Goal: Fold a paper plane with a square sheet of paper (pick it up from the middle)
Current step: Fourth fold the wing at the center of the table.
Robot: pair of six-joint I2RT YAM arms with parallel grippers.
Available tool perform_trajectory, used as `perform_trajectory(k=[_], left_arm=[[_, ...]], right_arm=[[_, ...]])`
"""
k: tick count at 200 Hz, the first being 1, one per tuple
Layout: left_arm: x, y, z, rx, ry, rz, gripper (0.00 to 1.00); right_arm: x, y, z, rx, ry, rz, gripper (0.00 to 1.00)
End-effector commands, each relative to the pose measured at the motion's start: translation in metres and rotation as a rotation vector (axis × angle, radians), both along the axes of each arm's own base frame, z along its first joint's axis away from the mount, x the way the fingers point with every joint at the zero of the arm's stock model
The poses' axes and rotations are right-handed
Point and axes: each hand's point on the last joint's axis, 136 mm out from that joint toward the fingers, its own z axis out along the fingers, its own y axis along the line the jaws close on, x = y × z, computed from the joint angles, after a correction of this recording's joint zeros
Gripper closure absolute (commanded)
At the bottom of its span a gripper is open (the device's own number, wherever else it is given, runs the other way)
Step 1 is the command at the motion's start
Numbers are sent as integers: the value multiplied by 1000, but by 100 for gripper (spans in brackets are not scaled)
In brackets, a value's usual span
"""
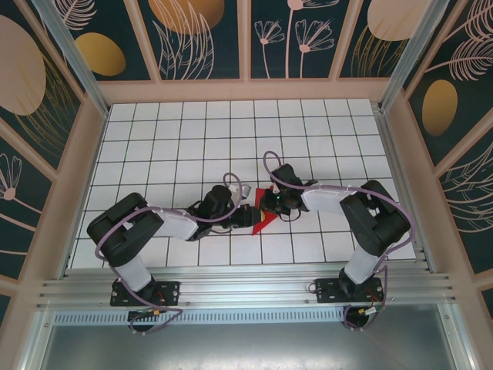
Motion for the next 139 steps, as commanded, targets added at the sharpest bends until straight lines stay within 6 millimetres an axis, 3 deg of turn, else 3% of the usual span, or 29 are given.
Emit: perform_trajectory(k=[1, 60, 139], left_arm=[[-1, -8, -5, 4, 15, -29, 87], [2, 14, -41, 156, 46, 53, 90], [-6, 26, -61, 201, 80, 71, 91]], right_arm=[[-8, 1, -8, -16, 28, 20, 85], [-6, 3, -5, -12, 23, 22, 85], [-3, 7, 0, 3, 15, 28, 84]])
